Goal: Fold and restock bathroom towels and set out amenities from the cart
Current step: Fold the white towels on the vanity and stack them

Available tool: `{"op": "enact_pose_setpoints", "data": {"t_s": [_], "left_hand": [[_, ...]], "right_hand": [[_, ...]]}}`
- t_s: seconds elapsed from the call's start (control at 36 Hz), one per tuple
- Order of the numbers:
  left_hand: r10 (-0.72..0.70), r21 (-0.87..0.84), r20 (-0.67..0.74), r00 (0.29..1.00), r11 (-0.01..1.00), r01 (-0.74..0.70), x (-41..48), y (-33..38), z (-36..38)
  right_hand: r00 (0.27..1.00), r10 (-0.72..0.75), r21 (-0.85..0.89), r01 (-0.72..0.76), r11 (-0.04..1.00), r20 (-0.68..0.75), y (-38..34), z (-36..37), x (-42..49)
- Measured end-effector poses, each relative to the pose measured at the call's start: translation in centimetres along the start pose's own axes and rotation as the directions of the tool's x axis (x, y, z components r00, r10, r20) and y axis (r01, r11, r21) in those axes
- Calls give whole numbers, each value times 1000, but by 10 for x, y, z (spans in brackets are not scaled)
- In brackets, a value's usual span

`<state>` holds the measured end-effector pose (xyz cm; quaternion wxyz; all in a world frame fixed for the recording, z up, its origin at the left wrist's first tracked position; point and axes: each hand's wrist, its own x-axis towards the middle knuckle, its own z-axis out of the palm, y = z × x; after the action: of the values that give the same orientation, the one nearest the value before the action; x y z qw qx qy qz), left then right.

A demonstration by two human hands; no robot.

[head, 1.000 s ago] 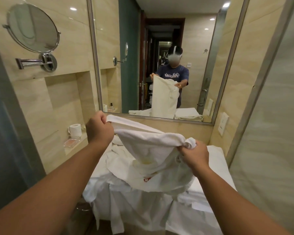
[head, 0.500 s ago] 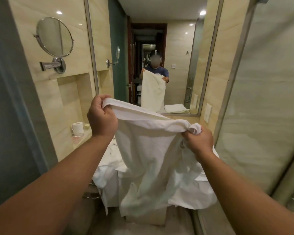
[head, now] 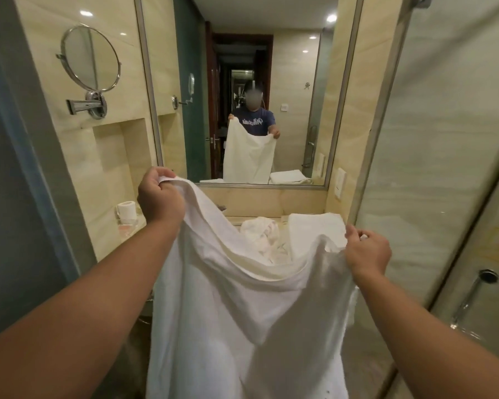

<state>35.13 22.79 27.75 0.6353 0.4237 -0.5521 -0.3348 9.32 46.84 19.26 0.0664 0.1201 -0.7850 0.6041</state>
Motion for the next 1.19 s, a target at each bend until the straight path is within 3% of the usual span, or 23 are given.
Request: {"op": "enact_pose_setpoints", "data": {"t_s": [0.11,0.19,0.25,0.31,0.39,0.53,0.58,0.64,0.67,0.69,0.78,0.89,0.97,1.06,1.19], "left_hand": [[-125,-28,-50,991,992,123,10,-9,17],[-224,-100,-81,971,971,216,20,-17,35],[-266,-162,-100,959,955,248,26,-21,48],[-313,-232,-118,942,931,280,31,-22,60],[-409,-333,-101,907,873,356,43,-25,78],[-540,-479,49,840,726,494,67,-27,104],[-492,-487,230,840,689,537,72,-32,115],[-384,-432,449,807,697,572,72,-29,121],[-326,-400,531,782,717,571,72,-27,125],[-277,-378,595,755,732,567,71,-25,131],[-190,-313,709,679,778,545,63,-15,150],[-144,-225,777,613,846,484,57,-17,178],[-118,-189,804,582,878,440,56,-23,199],[-93,-215,841,533,847,487,59,-35,218],[-89,-266,832,548,802,535,76,-55,245]], "right_hand": [[984,175,179,-166,970,-36,-4,5,15],[949,315,362,-294,885,0,-10,14,29],[903,422,479,-407,778,82,-14,19,44],[837,465,500,-546,672,289,-13,26,62],[673,443,353,-711,608,593,-13,44,89],[366,308,156,-828,538,878,-34,71,110],[124,162,5,-810,586,979,-40,83,115],[-111,4,-80,-694,716,994,-49,89,114],[-148,-35,-60,-597,800,988,-54,95,116],[-122,-54,-14,-497,868,991,-60,101,119],[127,-146,182,-340,923,981,-75,123,118],[295,-235,350,-442,826,926,-82,152,119],[397,-256,412,-382,827,881,-88,175,123],[452,-242,414,-335,846,859,-94,197,126],[400,-283,411,-282,867,871,-96,233,142]]}}
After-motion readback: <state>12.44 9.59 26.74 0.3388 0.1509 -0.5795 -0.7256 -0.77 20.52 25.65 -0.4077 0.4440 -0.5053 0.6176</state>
